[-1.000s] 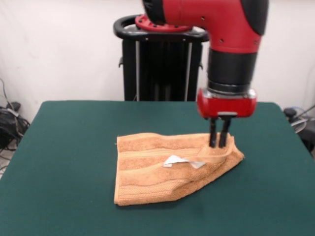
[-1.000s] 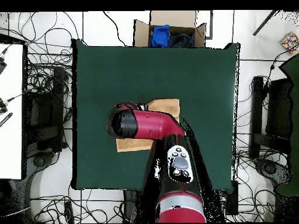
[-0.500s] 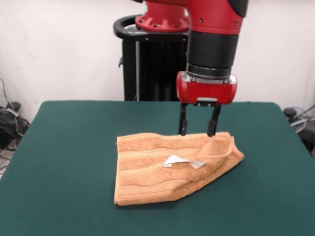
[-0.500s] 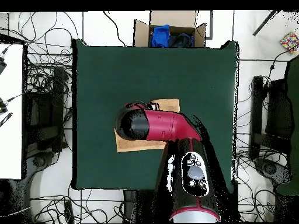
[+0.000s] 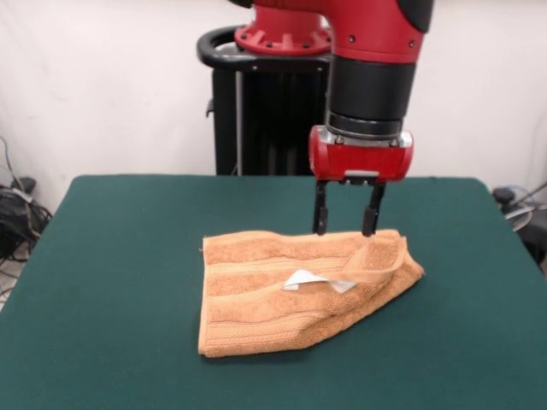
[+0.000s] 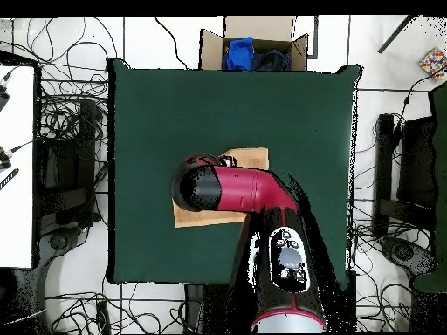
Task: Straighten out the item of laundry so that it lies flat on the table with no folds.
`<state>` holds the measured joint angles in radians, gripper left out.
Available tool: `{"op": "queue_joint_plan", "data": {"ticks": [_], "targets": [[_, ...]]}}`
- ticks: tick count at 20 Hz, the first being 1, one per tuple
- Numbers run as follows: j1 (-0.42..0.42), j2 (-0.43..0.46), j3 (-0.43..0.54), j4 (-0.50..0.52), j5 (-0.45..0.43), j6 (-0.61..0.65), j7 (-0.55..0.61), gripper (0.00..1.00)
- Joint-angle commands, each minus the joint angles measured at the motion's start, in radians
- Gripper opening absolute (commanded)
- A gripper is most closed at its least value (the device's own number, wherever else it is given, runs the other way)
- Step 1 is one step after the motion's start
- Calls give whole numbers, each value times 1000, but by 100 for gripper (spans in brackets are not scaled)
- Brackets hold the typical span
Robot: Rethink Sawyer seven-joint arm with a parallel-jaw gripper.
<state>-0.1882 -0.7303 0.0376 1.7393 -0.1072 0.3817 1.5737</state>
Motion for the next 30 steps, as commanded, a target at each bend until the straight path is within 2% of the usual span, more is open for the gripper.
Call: {"op": "queue_joint_plan", "data": {"ticks": [1, 5, 8, 21, 30], "targets": [[-4, 35, 64, 107, -34, 8, 88, 100], [-28, 61, 94, 110, -34, 4, 64, 100], [-50, 38, 117, 160, -28, -8, 63, 100], [-5, 35, 157, 201, 24, -28, 129, 100], [43, 40, 142, 158, 40, -18, 157, 100]]}}
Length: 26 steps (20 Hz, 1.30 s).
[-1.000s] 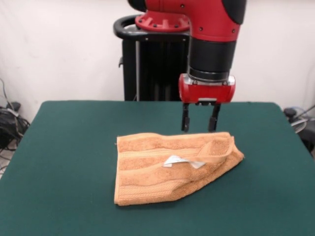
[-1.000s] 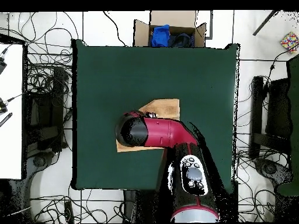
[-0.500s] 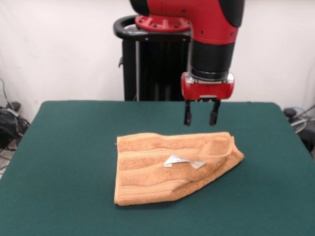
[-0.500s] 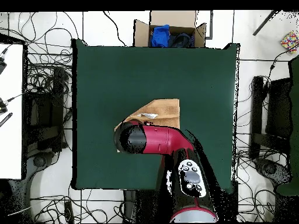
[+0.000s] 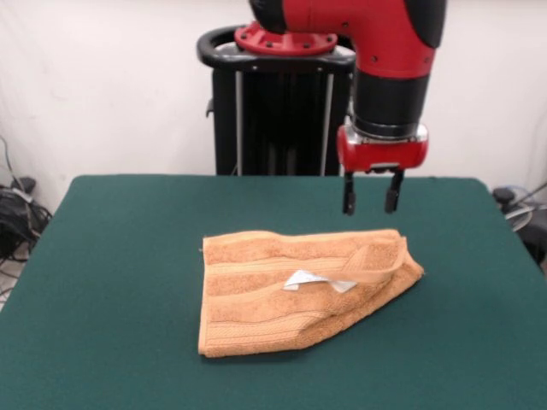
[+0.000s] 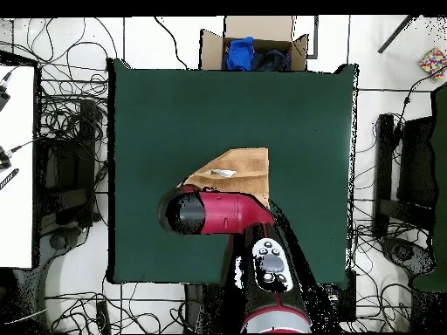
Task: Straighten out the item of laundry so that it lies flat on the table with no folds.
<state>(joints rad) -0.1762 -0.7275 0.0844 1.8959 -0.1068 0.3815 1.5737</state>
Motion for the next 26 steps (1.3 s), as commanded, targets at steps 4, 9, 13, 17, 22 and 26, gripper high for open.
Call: {"op": "queue_joint_plan", "data": {"ticks": [4, 9, 13, 17, 22, 26], "targets": [[28, 39, 94, -6, 43, -18, 153, 100], [30, 60, 88, -21, 34, -31, 149, 100], [14, 87, 93, -28, 26, -70, 143, 100], [38, 91, 66, -56, 17, -121, 165, 100], [52, 110, 48, -55, 9, -231, 187, 100], [40, 119, 58, -62, 24, -213, 167, 100]]}}
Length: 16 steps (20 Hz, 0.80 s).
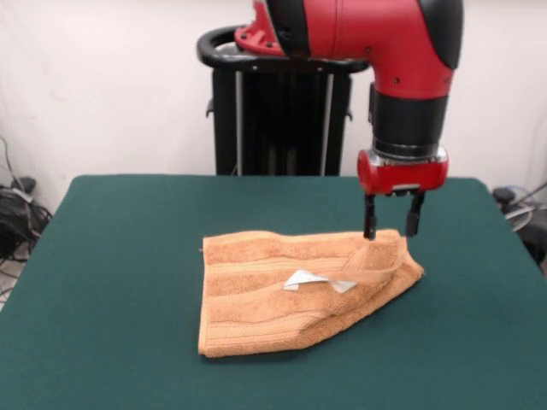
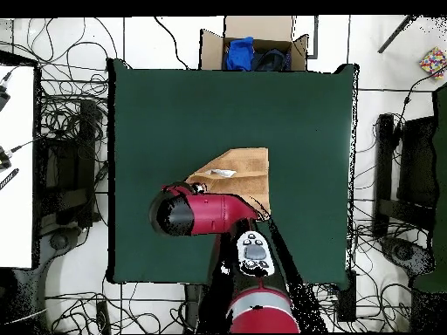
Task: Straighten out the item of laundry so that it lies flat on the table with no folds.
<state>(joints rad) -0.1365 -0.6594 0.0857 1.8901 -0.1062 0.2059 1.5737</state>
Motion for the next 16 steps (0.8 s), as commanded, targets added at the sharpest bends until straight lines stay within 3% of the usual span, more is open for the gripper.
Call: {"op": "queue_joint_plan", "data": {"ticks": [1, 9, 16], "targets": [[-6, 51, 62, -53, 27, -36, 164, 100], [-63, 73, 107, -13, 11, -114, 162, 100], [-73, 91, 105, -30, 2, -107, 144, 100]]}}
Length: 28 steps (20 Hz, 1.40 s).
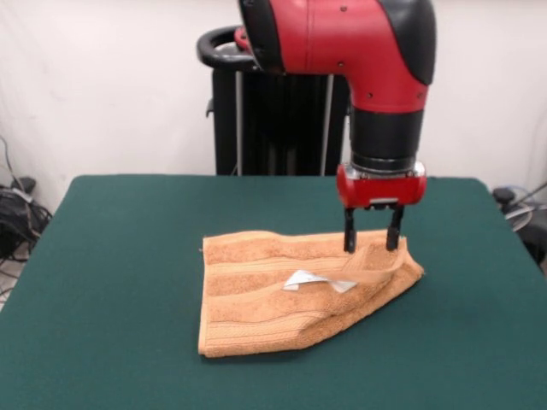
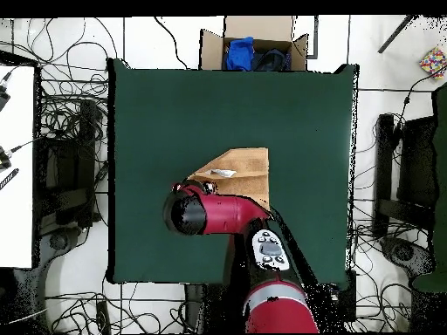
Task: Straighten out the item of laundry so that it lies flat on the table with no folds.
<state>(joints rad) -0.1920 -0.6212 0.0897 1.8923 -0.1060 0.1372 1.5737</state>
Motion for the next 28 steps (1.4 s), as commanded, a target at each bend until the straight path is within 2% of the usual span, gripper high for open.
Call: {"op": "queue_joint_plan", "data": {"ticks": [1, 9, 16, 22, 28], "targets": [[-22, 54, 107, -31, 1, -37, 141, 100], [-19, -33, 148, 54, 34, 7, 172, 100], [-30, -114, 184, 91, 68, 102, 172, 100], [-24, -64, 171, 66, 62, 65, 163, 100], [11, -12, 98, 23, 33, 37, 153, 100]]}}
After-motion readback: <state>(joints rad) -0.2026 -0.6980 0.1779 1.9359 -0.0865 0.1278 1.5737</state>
